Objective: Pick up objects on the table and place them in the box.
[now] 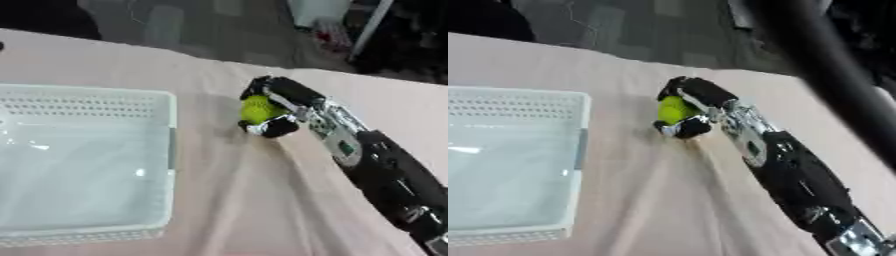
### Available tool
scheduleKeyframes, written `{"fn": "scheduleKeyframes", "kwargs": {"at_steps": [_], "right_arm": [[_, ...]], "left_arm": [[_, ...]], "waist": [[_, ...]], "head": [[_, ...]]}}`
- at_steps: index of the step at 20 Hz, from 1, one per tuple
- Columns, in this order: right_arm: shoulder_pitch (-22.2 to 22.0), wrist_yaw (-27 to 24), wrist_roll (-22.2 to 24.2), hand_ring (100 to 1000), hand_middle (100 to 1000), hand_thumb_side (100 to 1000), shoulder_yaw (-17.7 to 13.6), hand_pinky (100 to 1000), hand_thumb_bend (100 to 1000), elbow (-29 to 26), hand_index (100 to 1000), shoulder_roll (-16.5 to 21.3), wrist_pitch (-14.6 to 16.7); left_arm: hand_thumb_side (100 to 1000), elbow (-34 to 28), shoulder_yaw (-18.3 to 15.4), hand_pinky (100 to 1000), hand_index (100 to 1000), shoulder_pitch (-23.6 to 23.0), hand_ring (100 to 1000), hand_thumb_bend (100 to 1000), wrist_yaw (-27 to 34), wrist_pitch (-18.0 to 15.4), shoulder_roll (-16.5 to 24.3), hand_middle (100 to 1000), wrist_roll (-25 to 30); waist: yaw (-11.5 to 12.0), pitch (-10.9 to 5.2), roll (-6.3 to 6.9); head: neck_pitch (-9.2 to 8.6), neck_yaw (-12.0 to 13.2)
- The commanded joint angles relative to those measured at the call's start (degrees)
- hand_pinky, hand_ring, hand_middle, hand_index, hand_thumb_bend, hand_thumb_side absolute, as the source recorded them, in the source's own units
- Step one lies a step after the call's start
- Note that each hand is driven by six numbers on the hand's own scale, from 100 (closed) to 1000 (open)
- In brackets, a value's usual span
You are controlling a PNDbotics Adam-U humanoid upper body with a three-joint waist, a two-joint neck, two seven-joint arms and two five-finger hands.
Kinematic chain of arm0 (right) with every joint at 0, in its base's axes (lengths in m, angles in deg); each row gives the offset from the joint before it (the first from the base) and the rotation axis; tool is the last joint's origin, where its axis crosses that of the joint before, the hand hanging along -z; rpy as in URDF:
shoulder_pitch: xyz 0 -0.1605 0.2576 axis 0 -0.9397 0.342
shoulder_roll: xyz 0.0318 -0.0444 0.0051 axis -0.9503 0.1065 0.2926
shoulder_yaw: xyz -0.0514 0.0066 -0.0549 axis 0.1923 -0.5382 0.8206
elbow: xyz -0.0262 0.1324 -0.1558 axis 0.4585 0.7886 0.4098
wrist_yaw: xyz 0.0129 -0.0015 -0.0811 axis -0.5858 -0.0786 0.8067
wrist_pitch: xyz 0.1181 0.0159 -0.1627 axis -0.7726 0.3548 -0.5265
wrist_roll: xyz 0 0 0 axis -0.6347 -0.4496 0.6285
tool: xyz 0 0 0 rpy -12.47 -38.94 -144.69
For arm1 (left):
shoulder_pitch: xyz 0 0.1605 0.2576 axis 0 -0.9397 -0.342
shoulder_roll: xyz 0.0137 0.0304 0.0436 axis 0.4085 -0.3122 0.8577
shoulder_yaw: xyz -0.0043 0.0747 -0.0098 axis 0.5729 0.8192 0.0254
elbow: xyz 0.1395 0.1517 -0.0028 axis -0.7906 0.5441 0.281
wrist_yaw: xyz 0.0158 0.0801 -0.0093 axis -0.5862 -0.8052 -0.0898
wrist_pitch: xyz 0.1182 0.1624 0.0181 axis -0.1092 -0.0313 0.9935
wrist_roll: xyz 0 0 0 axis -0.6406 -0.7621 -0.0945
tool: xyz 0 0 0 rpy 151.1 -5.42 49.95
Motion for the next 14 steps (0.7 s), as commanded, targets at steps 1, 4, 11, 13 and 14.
{"fn": "scheduleKeyframes", "kwargs": {"at_steps": [1,4,11,13,14], "right_arm": [[1.59,-1.89,2.35,100,100,327,0.03,100,100,-2.53,100,2.15,-1.28],[2.04,-3.31,4.50,100,100,326,0.38,100,100,-4.29,100,2.56,-2.50],[3.58,-6.64,7.29,100,100,308,1.15,100,100,-10.97,100,3.68,-5.84],[4.31,-7.85,7.97,100,100,302,1.82,100,100,-13.72,100,3.99,-6.45],[4.66,-8.51,8.31,100,100,301,2.07,100,100,-14.83,100,3.96,-6.89]], "left_arm": [[786,-0.77,-0.74,763,812,0.20,678,242,-0.32,0.17,1.43,860,-0.46],[785,-0.77,-0.85,763,812,-0.14,679,243,-0.41,0.28,1.67,860,-0.61],[778,-0.77,-1.36,765,811,-0.69,681,250,-0.71,0.34,2.05,859,-1.35],[776,-0.77,-1.64,765,811,-0.88,681,252,-0.86,0.53,2.09,859,-1.71],[775,-0.77,-1.74,766,811,-0.90,681,254,-0.92,0.58,2.06,859,-1.87]], "waist": [[-0.39,-1.50,0.67],[-1.04,-1.92,0.77],[-2.06,-2.58,1.10],[-2.34,-2.91,1.21],[-2.37,-3.04,1.27]], "head": [[-1.15,0.79],[-1.23,1.08],[-1.22,1.59],[-1.13,1.81],[-1.07,1.89]]}}
